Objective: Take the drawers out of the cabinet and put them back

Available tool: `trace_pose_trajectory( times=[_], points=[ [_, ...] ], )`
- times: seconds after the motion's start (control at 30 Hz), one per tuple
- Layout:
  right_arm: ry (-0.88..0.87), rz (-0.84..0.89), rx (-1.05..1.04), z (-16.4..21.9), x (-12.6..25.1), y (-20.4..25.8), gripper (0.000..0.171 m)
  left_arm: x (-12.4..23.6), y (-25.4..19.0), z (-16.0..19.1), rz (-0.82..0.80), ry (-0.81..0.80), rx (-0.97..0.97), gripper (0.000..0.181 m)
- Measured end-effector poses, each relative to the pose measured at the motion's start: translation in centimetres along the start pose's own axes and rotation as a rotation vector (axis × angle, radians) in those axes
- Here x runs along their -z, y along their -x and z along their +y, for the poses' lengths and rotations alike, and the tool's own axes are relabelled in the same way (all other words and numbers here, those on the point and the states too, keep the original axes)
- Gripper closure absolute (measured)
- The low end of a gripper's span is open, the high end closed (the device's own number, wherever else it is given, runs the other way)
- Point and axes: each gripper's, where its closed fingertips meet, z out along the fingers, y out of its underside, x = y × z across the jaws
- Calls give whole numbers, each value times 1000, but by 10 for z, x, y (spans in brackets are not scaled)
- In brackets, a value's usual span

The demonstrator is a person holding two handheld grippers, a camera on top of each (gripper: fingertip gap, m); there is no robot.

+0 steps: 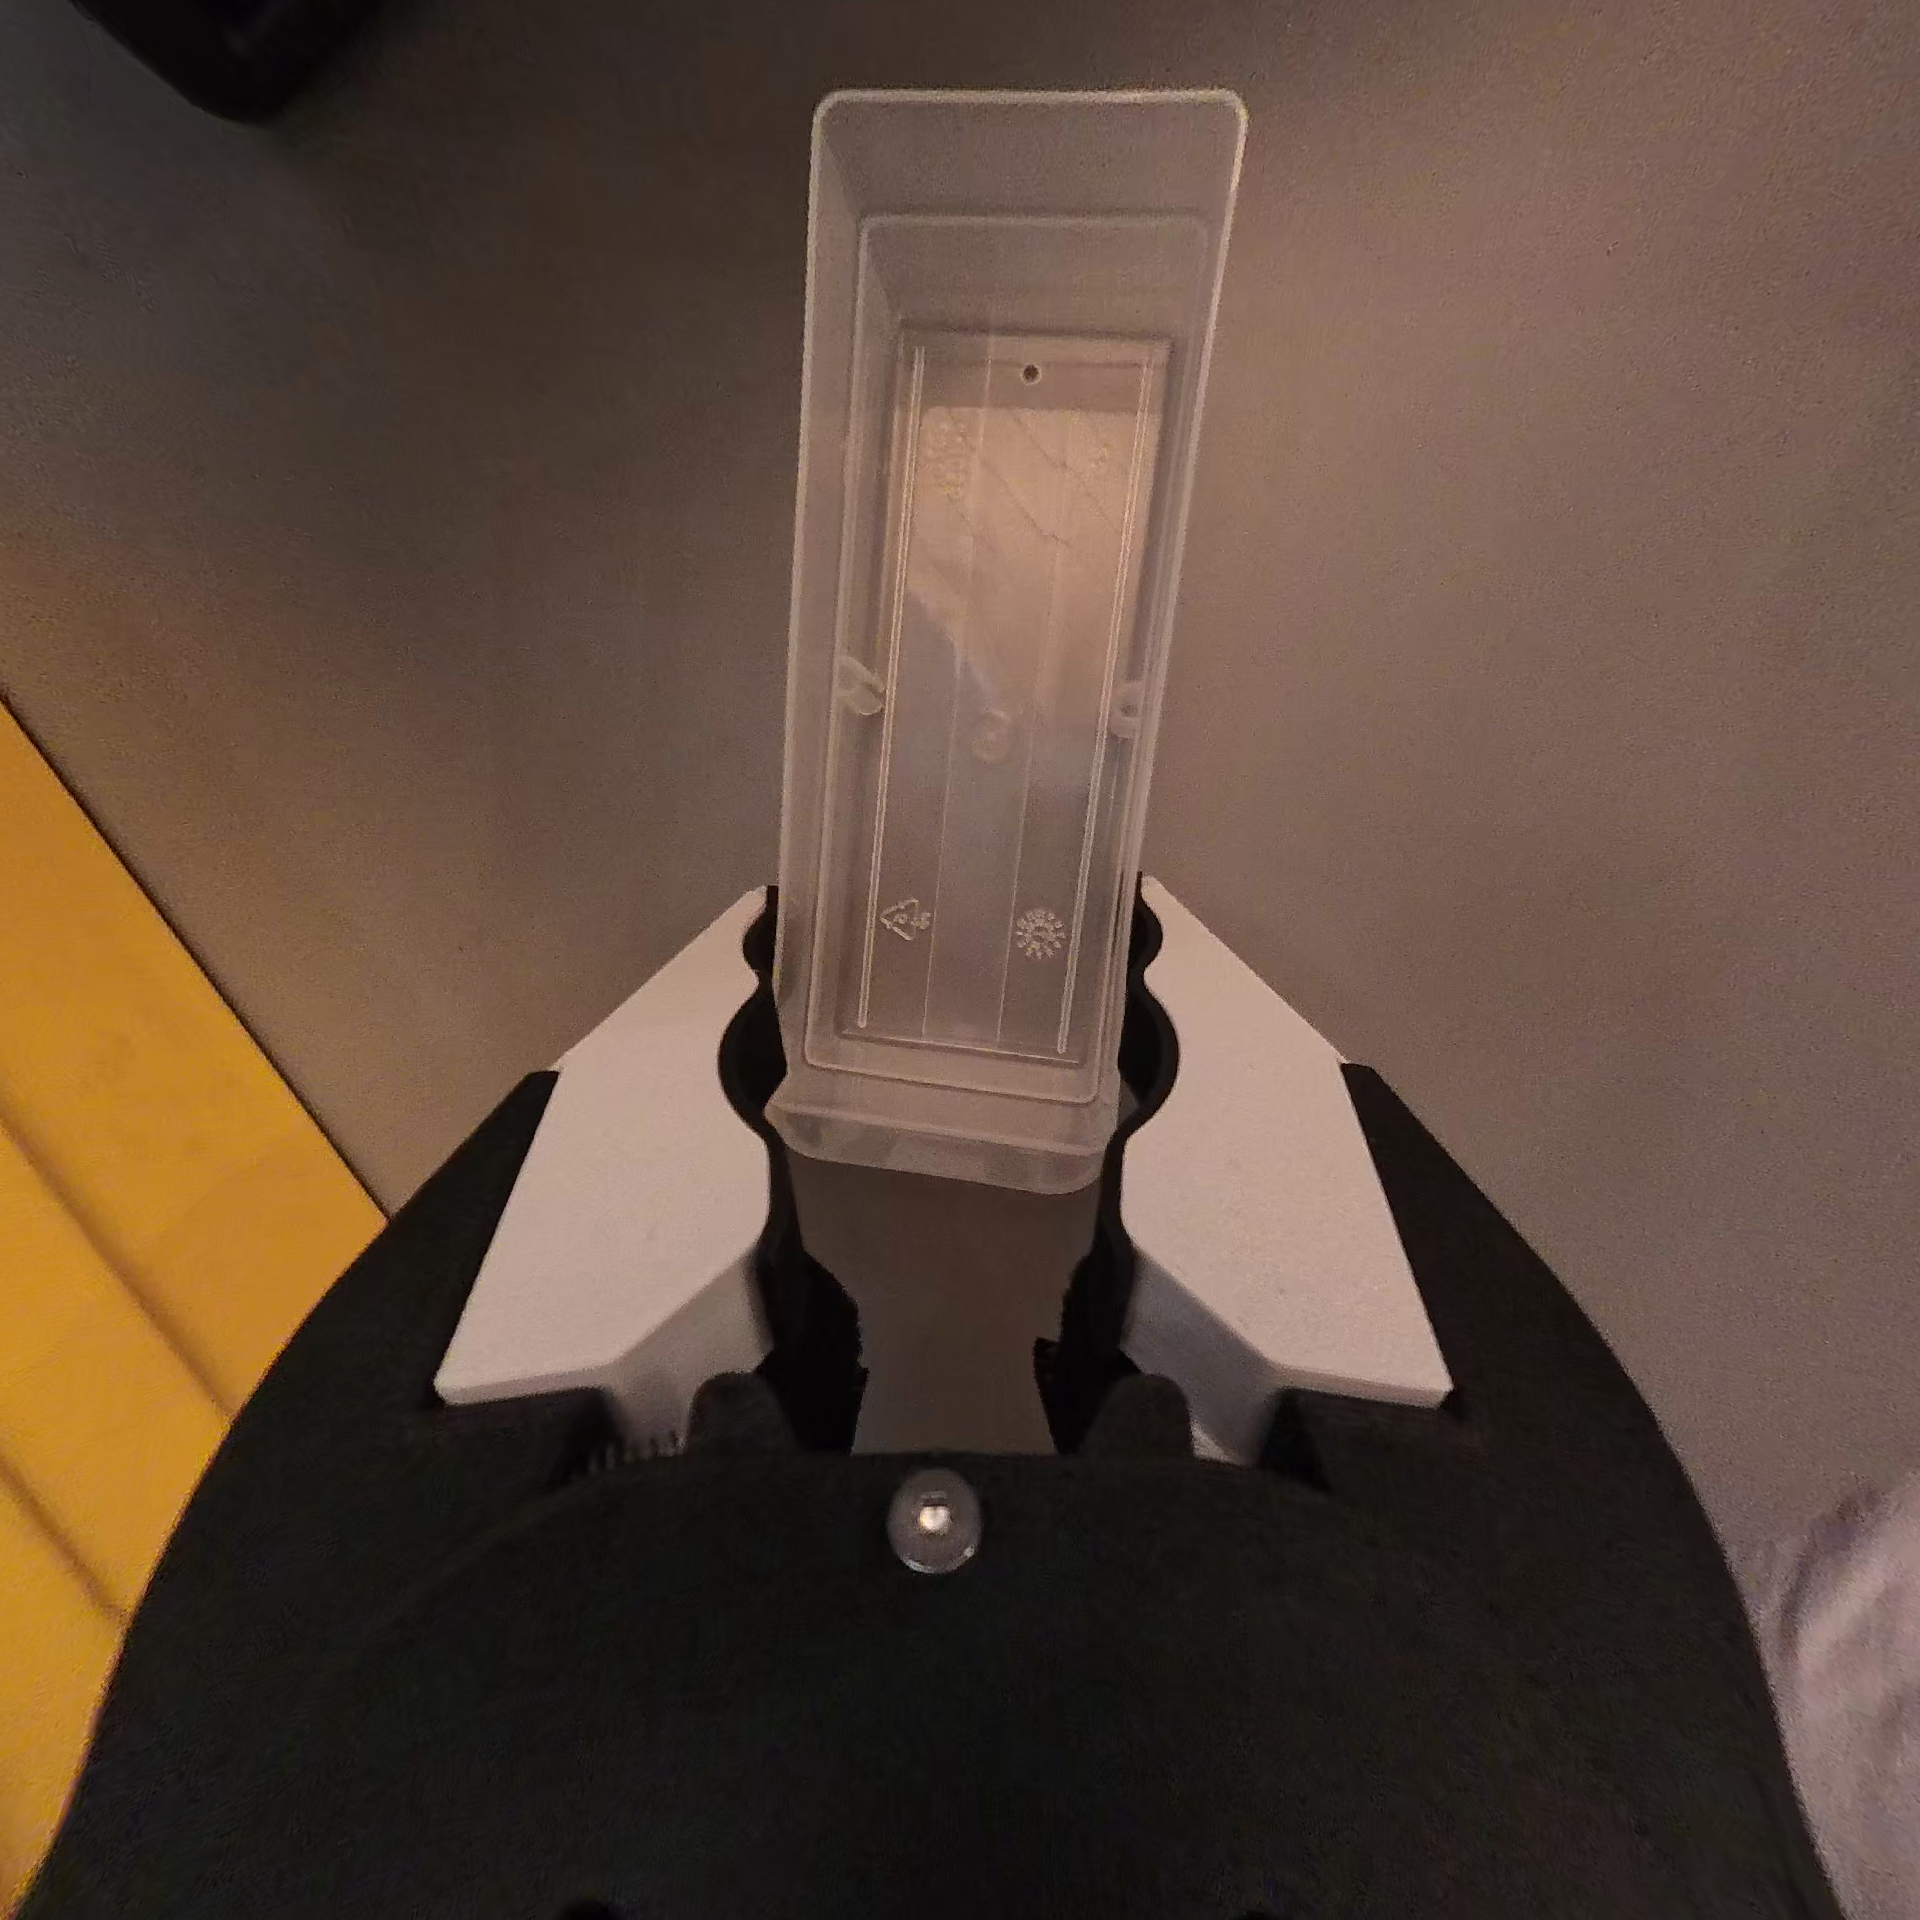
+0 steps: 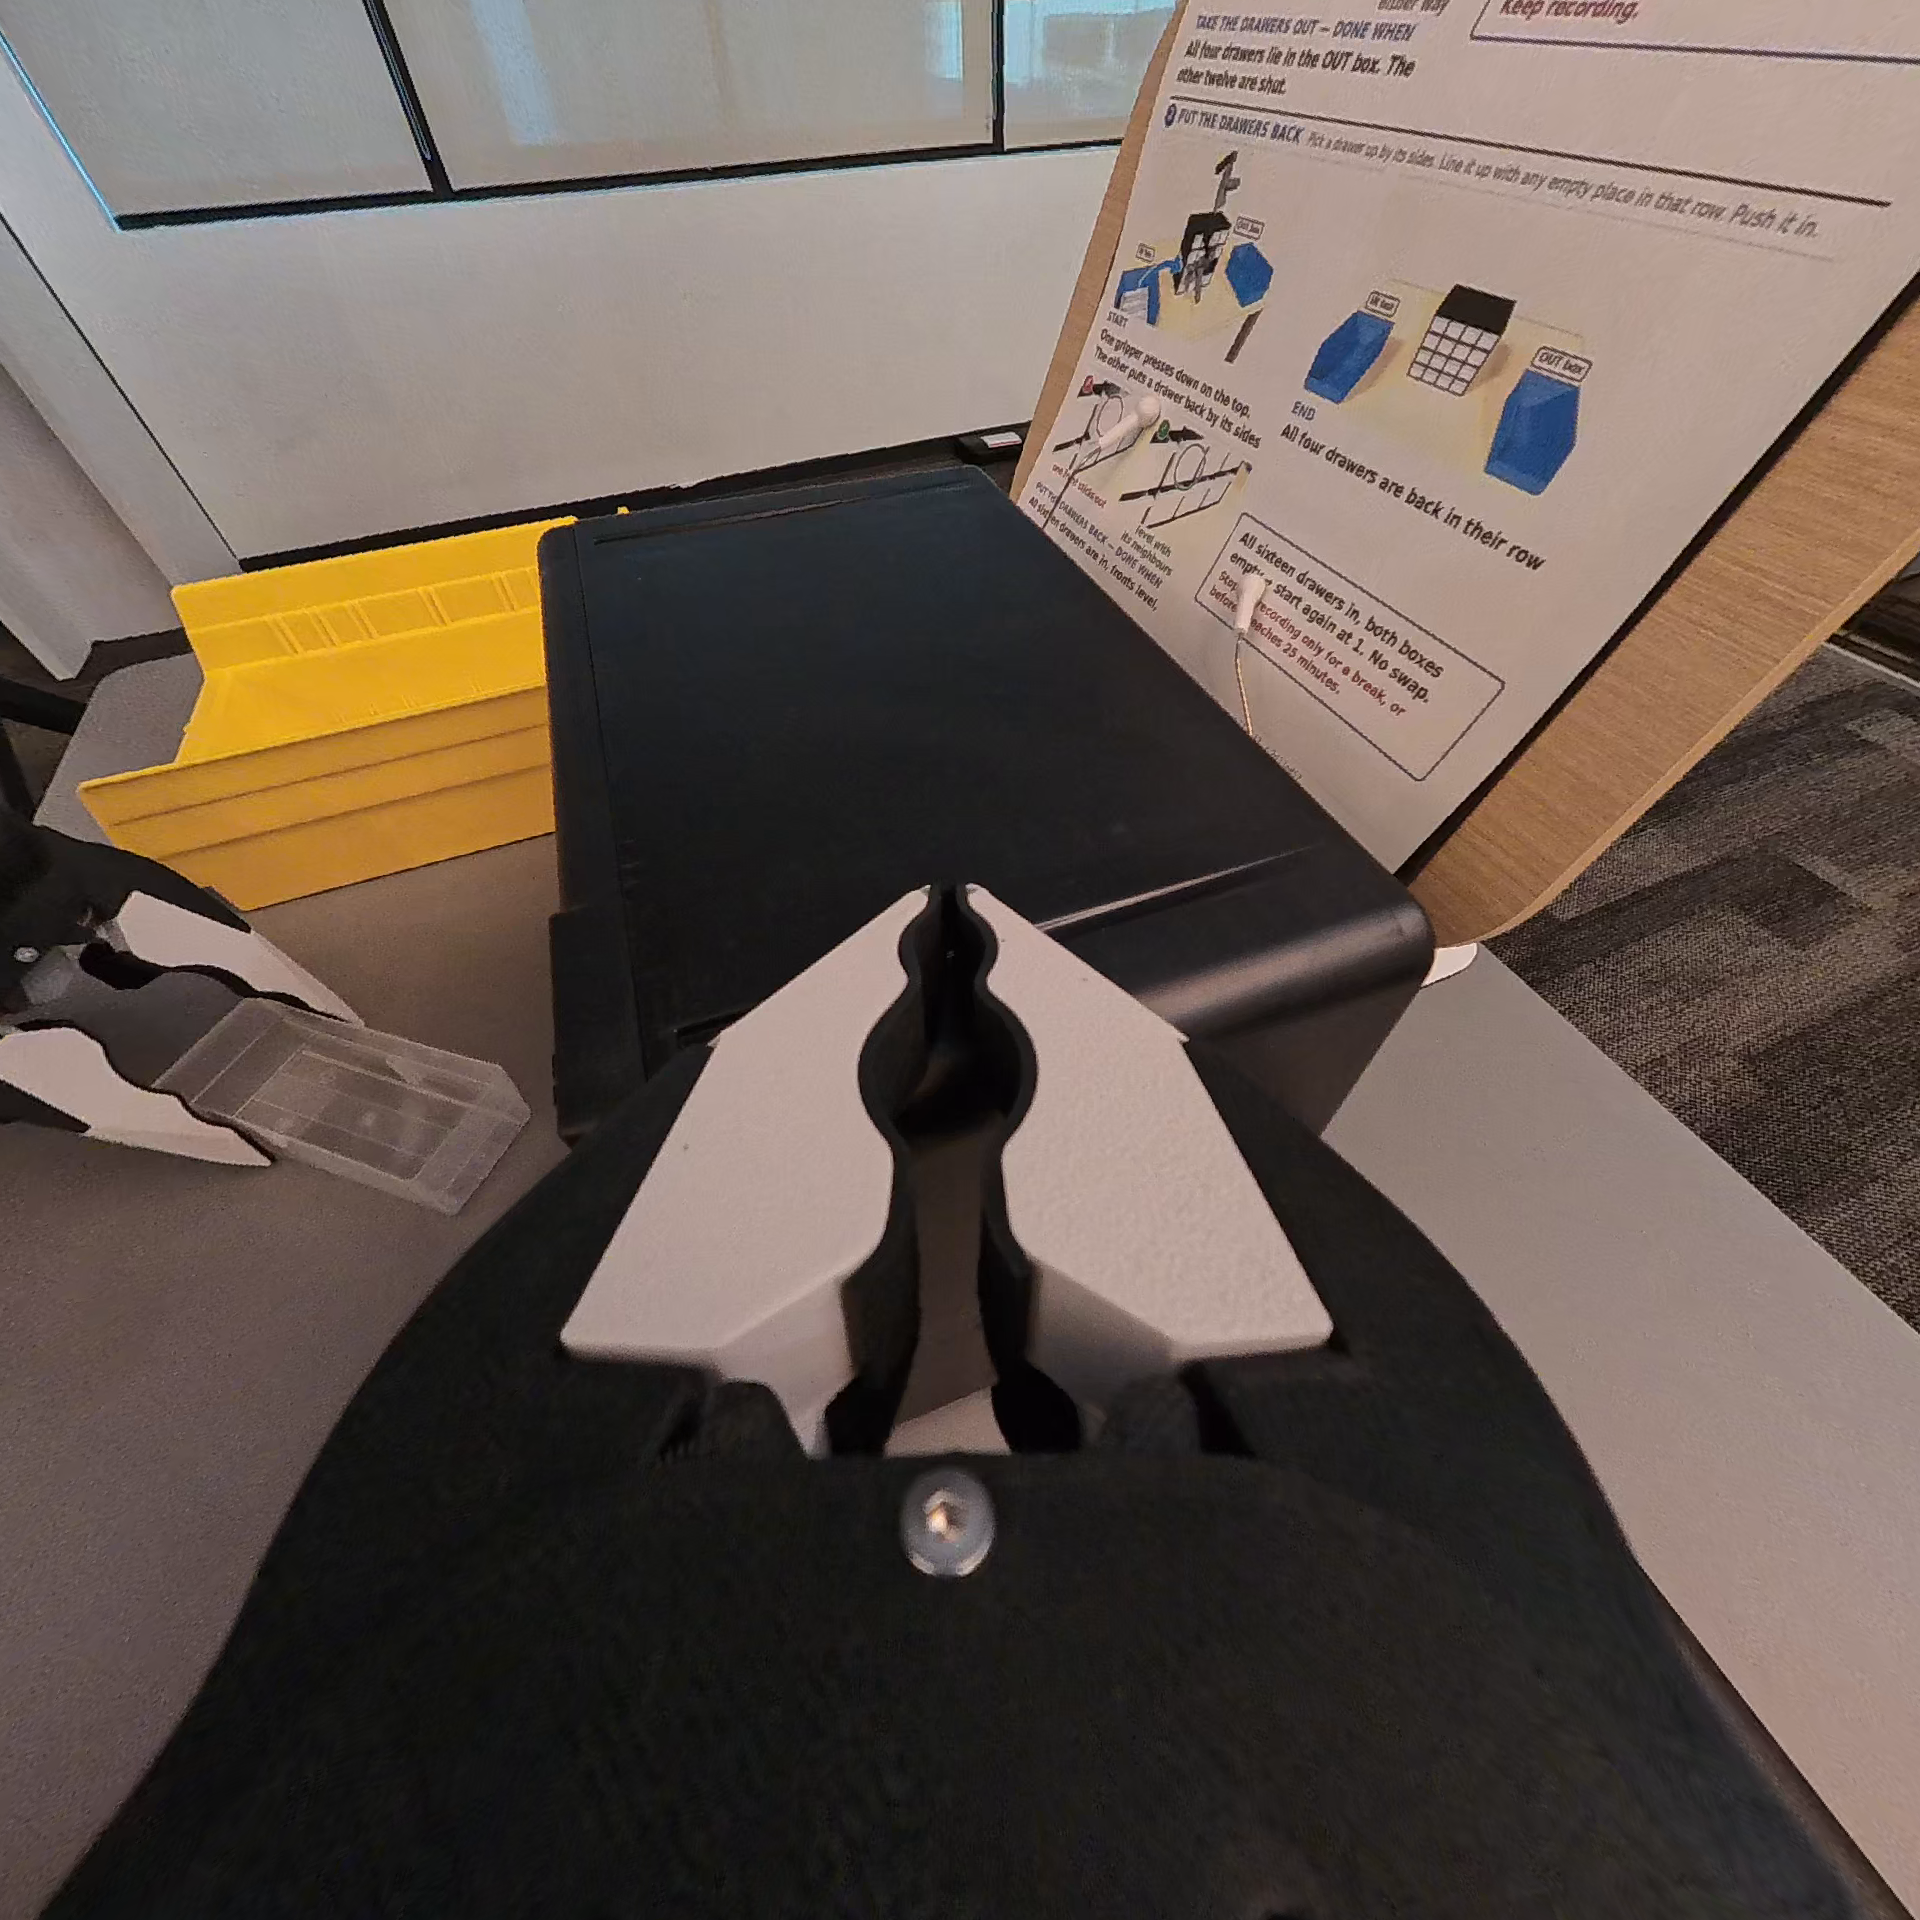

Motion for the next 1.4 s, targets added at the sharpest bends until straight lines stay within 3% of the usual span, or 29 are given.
trace_pose_trajectory(
  times=[0.03,0.37,0.57,1.13,1.4],
  points=[
    [-1,-2,-1,0,0,0,171,0,0,-2,2,5,4,117],
    [-5,-6,-3,0,0,0,171,19,40,-48,-45,-103,247,119],
    [-16,-20,-11,0,0,0,171,29,72,-75,-153,-143,323,119],
    [-40,-51,-35,0,0,0,171,30,81,-101,-203,-110,443,118],
    [-40,-51,-33,0,0,0,171,8,89,-130,-281,-159,476,118]
  ],
)
